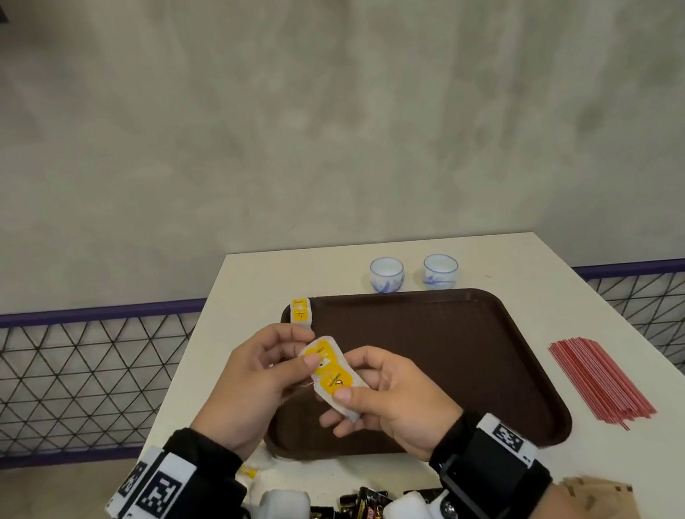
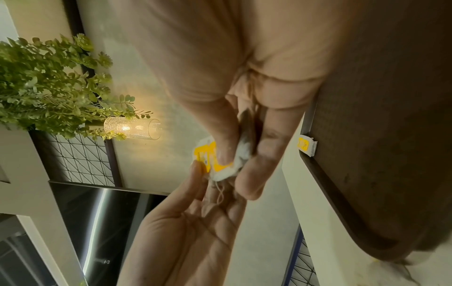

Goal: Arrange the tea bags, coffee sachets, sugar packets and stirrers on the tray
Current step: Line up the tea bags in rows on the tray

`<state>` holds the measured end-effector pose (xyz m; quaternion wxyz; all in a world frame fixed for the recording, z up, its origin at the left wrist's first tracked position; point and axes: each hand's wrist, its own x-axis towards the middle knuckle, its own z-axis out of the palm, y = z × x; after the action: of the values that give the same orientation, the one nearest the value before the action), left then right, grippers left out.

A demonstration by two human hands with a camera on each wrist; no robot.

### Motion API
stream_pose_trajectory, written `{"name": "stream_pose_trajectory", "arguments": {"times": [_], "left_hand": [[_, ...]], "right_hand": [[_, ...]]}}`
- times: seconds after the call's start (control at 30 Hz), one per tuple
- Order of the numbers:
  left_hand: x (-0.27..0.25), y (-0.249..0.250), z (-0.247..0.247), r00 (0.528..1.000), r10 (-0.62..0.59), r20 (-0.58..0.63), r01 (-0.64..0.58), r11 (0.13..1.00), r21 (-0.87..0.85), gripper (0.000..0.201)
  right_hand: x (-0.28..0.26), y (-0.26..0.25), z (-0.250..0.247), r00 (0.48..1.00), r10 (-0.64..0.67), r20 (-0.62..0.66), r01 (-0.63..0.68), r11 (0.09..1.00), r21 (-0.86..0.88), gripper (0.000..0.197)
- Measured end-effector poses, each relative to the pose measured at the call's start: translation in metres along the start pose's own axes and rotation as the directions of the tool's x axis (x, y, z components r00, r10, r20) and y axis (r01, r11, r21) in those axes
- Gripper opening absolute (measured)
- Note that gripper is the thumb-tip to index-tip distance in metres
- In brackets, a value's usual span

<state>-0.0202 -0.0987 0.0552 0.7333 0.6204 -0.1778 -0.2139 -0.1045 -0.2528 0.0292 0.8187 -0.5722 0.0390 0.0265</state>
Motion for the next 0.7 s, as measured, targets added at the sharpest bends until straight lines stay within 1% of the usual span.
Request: {"name": "stream_pose_trajectory", "arguments": {"times": [0.07,0.13,0.2,0.27,0.3,0.33,0.4,0.43,0.53,0.6,0.7], "left_hand": [[0.004,0.002,-0.004,0.999,-0.003,-0.033,0.002,0.999,-0.039,0.021],[0.008,0.004,-0.01,0.996,0.018,-0.091,-0.021,0.999,-0.028,0.019],[0.012,0.004,-0.02,0.989,0.047,-0.143,-0.043,0.999,0.027,0.015],[0.015,0.003,-0.031,0.982,0.057,-0.18,-0.041,0.995,0.091,0.013],[0.017,0.001,-0.037,0.98,0.055,-0.194,-0.033,0.993,0.117,0.013],[0.018,-0.002,-0.042,0.978,0.049,-0.204,-0.021,0.99,0.137,0.012],[0.022,-0.007,-0.05,0.976,0.027,-0.217,0.009,0.987,0.163,0.012],[0.024,-0.009,-0.053,0.976,0.016,-0.219,0.024,0.984,0.175,0.011],[0.036,-0.017,-0.059,0.976,-0.013,-0.217,0.063,0.973,0.221,0.008],[0.05,-0.022,-0.061,0.976,-0.026,-0.217,0.084,0.961,0.264,0.007],[0.075,-0.031,-0.066,0.977,-0.059,-0.203,0.128,0.929,0.348,0.01]], "right_hand": [[0.002,0.002,-0.002,1.0,0.001,-0.009,-0.001,1.0,-0.014,0.027],[0.005,0.004,-0.005,0.999,0.018,-0.039,-0.019,0.999,-0.029,0.02],[0.013,0.006,-0.012,0.993,0.062,-0.103,-0.066,0.997,-0.028,0.011],[0.026,0.007,-0.02,0.974,0.105,-0.198,-0.118,0.992,-0.052,0.004],[0.035,0.006,-0.024,0.961,0.113,-0.253,-0.144,0.984,-0.106,0.005],[0.046,0.007,-0.028,0.944,0.107,-0.312,-0.174,0.965,-0.197,0.007],[0.071,0.009,-0.038,0.918,0.05,-0.394,-0.215,0.896,-0.388,0.011],[0.086,0.011,-0.042,0.909,0.022,-0.416,-0.225,0.867,-0.445,0.012],[0.131,0.02,-0.05,0.89,-0.006,-0.455,-0.262,0.811,-0.523,0.017],[0.159,0.025,-0.051,0.882,-0.012,-0.471,-0.278,0.794,-0.54,0.023],[0.194,0.032,-0.049,0.878,-0.027,-0.478,-0.278,0.783,-0.556,0.019]]}}
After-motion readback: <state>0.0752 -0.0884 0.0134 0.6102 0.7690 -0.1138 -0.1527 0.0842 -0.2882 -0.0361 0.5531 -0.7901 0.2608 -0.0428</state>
